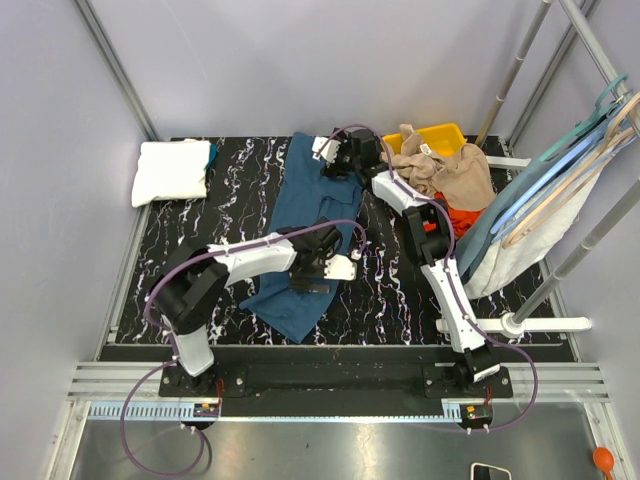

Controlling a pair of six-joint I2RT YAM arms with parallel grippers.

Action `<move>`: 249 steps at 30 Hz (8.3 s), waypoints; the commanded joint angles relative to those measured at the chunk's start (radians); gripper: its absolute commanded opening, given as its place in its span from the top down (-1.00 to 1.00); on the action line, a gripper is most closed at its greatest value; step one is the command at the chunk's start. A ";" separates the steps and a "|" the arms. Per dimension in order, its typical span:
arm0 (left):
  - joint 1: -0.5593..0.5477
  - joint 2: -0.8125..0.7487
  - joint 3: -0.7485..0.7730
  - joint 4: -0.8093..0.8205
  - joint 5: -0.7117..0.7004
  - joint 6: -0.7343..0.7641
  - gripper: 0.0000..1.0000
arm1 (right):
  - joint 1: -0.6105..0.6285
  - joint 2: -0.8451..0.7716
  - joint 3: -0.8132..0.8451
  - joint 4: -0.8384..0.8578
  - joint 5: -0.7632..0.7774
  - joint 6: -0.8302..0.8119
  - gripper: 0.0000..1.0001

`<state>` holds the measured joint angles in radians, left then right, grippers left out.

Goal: Fold and stack the t-shirts
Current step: Fold the tshirt

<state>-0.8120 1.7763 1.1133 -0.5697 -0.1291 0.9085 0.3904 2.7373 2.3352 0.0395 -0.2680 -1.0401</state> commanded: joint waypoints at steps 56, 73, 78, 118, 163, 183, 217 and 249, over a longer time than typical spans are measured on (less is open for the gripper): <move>0.012 -0.497 0.019 0.174 -0.316 -0.433 -0.98 | 0.047 -0.830 -0.840 -0.025 0.205 0.227 -0.99; 0.505 -0.568 -0.095 0.130 0.063 -0.388 -0.98 | 0.265 -1.357 -1.277 -0.487 0.233 0.368 -0.89; 0.499 -0.591 -0.127 -0.085 0.337 -0.376 -0.98 | 0.263 -1.397 -1.381 -0.529 0.138 0.391 -0.87; 0.470 -0.370 -0.153 0.091 0.108 -0.326 -0.98 | 0.702 -1.047 -1.272 -0.563 0.092 0.540 -0.72; 0.528 -0.318 -0.152 0.139 0.072 -0.321 -0.98 | 0.801 -1.096 -1.258 -0.608 0.128 0.588 1.00; 0.537 -0.285 -0.139 0.146 0.100 -0.306 -0.98 | 0.533 -1.085 -0.969 -0.711 0.288 0.387 1.00; 0.553 -0.224 -0.161 0.217 0.123 -0.292 -0.98 | 0.306 -0.564 -0.583 -0.661 0.262 0.221 1.00; 0.553 -0.255 -0.182 0.232 0.123 -0.298 -0.98 | 0.281 -0.504 -0.501 -0.477 0.500 0.196 -0.34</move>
<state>-0.2607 1.5578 0.9379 -0.3779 -0.0292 0.6086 0.6827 2.2272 1.7737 -0.4793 0.1974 -0.8207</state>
